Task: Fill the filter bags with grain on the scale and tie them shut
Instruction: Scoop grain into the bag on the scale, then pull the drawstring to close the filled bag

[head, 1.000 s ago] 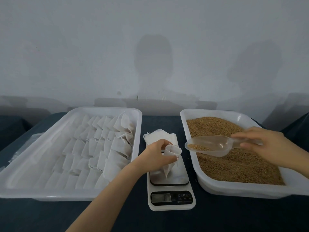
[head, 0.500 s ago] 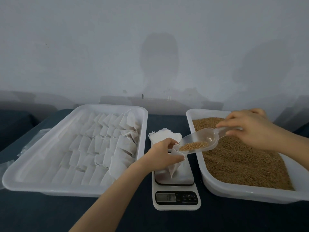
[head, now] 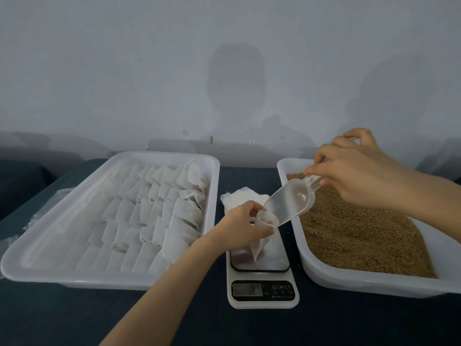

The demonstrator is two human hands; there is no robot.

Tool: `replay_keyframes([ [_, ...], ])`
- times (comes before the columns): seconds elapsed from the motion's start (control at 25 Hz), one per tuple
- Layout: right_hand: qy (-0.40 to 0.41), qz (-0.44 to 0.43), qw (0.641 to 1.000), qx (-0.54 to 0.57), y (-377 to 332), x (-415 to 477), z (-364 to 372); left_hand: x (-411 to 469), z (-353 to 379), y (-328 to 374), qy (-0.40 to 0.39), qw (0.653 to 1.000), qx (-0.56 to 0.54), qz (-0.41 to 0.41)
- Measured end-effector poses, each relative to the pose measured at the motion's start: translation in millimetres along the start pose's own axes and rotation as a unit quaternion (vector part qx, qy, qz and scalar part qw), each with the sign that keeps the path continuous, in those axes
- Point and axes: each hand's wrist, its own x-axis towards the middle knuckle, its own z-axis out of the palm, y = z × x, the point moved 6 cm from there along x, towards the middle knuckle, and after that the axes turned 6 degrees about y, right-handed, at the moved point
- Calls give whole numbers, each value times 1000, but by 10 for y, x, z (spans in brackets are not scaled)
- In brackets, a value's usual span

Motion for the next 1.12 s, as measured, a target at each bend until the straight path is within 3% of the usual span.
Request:
replay_keyframes([
  [0.2,63,-42,996,-49,-124,-42,-62,28,10,-9,-18,1000,-6,-17],
  [0.32,58,-27,998,-27,-72,-83,-6,59,-32,-28,0,998,-58,-22],
  [0.56,77,-5,996,43,20,-262,137,52,-58,-37,42,999,-13,-3],
  [0.64,95,49,991,85,179,-412,233,57,-89,-28,63,998,-5,-2],
  [0.72,78,184,969,143,446,-623,463,46,-123,10,85,996,-12,5],
  [0.84,-42,348,919,183,626,-955,1039,0,-195,86,132,990,-50,29],
  [0.96,-101,399,891,193,560,-1199,1456,-43,-253,114,167,983,-70,44],
  [1.12,-163,436,853,236,537,-1310,1681,-53,-239,122,149,987,-51,31],
])
